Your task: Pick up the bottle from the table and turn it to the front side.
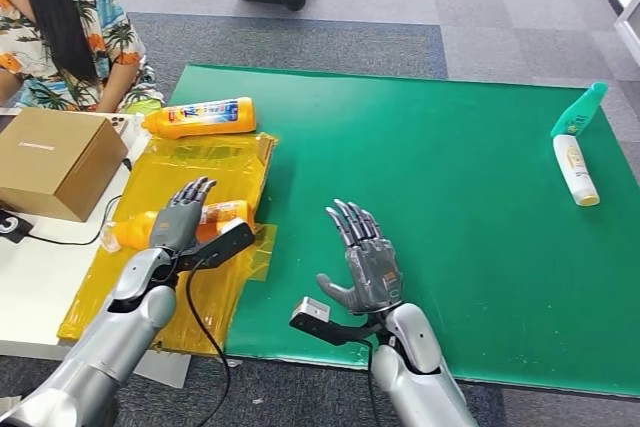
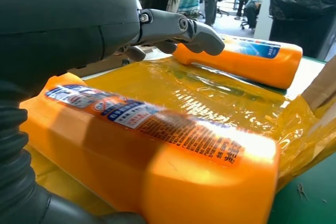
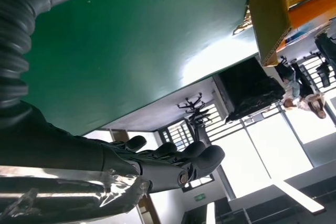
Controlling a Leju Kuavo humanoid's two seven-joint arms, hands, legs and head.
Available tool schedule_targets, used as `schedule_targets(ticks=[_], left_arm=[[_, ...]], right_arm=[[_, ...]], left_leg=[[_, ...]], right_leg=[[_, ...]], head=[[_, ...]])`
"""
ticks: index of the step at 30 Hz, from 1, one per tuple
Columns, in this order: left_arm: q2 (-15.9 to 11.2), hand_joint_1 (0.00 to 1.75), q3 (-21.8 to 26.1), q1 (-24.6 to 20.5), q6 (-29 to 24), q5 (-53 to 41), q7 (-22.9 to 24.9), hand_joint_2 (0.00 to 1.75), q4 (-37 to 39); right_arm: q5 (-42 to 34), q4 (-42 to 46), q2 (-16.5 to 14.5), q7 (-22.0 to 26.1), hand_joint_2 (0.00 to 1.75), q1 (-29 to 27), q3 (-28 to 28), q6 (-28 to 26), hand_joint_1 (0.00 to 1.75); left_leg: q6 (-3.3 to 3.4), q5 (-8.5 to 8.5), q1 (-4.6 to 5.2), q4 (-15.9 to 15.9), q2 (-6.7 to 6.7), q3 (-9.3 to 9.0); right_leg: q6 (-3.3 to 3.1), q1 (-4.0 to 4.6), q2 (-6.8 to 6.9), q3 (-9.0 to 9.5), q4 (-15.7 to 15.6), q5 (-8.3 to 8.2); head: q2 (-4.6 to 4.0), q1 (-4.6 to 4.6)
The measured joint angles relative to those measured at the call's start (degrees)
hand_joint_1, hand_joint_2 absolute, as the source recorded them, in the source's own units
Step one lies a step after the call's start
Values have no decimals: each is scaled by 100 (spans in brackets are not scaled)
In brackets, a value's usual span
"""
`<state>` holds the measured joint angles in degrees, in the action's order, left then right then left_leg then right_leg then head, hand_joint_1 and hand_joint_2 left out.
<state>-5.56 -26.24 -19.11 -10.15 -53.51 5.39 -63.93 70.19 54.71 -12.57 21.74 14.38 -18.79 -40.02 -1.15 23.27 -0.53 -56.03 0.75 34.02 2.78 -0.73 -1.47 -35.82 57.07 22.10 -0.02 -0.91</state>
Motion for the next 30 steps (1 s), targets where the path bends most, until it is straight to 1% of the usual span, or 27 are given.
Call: schedule_targets(ticks=[4,8,11,15,19,21,25,28,29,30], left_arm=[[62,0,74,16,-99,-93,5,175,10],[133,0,127,45,-304,-164,-102,175,5],[230,0,228,122,-750,-130,-344,175,-100],[548,0,531,329,-1827,220,-987,175,-582],[817,0,756,493,-2340,522,-1438,175,-1110],[915,0,830,605,-2592,822,-1805,175,-1444],[1037,0,904,800,-2823,1475,-2474,175,-2083],[1108,0,926,957,-2878,2419,-3347,175,-2572],[1126,0,926,996,-2869,2687,-3578,175,-2715],[1133,0,926,1014,-2863,2809,-3678,175,-2782]], right_arm=[[-4,0,0,-13,175,2,-42,0,0],[-34,0,0,-11,175,5,-69,0,0],[-44,-1,0,-14,175,12,-86,0,0],[10,-33,-1,-44,175,50,-164,0,0],[32,-94,-15,-58,175,92,-252,0,0],[36,-131,-20,-62,175,119,-299,0,0],[3,-185,-33,-37,175,170,-372,0,0],[-90,-202,-63,104,175,192,-379,0,0],[-116,-204,-81,148,175,205,-377,0,0],[-126,-205,-92,167,175,212,-377,0,0]], left_leg=[[0,0,0,0,0,0],[-1,-1,0,0,0,0],[0,-1,0,0,0,0],[1,1,0,0,1,2],[2,1,0,0,1,3],[2,1,0,0,1,3],[1,1,0,0,1,3],[1,1,0,0,1,3],[1,1,0,0,1,3],[1,1,0,0,1,3]], right_leg=[[0,0,0,0,0,0],[0,1,0,0,0,0],[1,0,0,0,0,-1],[1,-1,1,1,0,0],[1,-1,0,0,0,0],[1,-1,1,0,0,0],[1,0,0,0,0,0],[1,0,1,0,0,0],[1,0,1,0,0,0],[1,0,1,0,0,0]], head=[[1,-1],[1,0],[1,1],[0,1],[1,0],[1,0],[2,-1],[1,0],[1,0],[1,-1]])
